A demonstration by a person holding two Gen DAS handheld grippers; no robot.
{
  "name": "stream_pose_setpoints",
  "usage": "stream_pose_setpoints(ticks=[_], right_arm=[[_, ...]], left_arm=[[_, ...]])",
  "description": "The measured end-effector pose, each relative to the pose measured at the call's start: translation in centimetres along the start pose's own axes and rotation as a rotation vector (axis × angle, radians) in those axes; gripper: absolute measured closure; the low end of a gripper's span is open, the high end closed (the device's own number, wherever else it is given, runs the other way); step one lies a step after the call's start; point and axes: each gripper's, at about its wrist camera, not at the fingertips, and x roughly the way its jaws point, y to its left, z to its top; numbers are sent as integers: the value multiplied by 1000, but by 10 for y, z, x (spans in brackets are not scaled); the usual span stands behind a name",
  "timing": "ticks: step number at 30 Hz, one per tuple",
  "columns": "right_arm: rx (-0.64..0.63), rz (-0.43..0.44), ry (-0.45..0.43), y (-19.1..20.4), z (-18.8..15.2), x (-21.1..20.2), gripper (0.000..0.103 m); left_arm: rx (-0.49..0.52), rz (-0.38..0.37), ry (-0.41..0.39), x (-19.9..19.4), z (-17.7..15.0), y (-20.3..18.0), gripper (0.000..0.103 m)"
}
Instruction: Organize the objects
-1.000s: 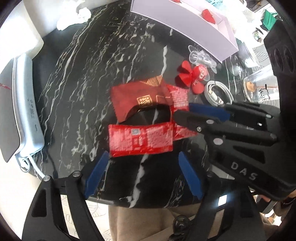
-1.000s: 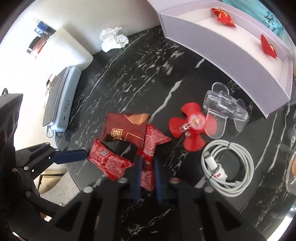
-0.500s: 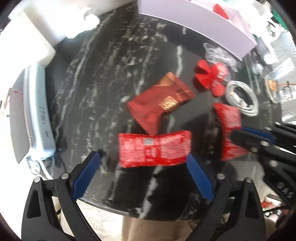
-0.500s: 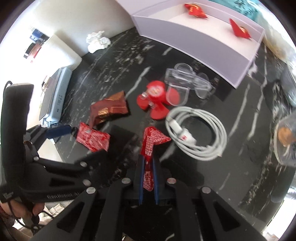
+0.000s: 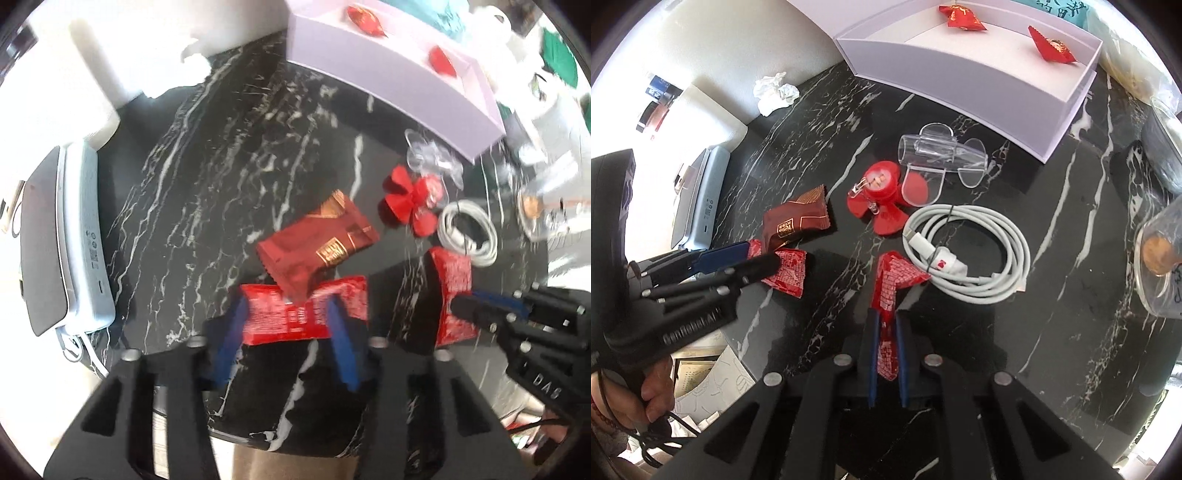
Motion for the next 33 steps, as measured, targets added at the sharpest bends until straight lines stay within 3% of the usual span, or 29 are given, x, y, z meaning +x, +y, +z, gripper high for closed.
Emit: stream_pose_setpoints(ticks=[7, 12, 16, 21, 25, 29, 33], right_arm=[[6, 1, -3, -1, -2, -4, 95], [21, 0, -5, -3, -5, -6, 95], [20, -14, -7, -2, -5, -7, 95], [23, -35, -4, -3, -7, -9, 95], [29, -46, -4, -3, -8, -9, 95], [41, -45, -6, -2, -10, -9, 95], [49, -32, -15, 0, -13, -9, 95]], left_arm=[[-42, -29, 39, 5, 9, 4, 66], [-65, -18, 63, 12, 12, -4, 31], [-66, -12, 65, 19, 14, -16, 23], [-29, 27, 87, 32, 19, -42, 4], [15, 88, 100, 46, 27, -63, 0], [22, 83, 62, 47, 28, -69, 0], [90, 66, 51, 50, 33, -76, 0]])
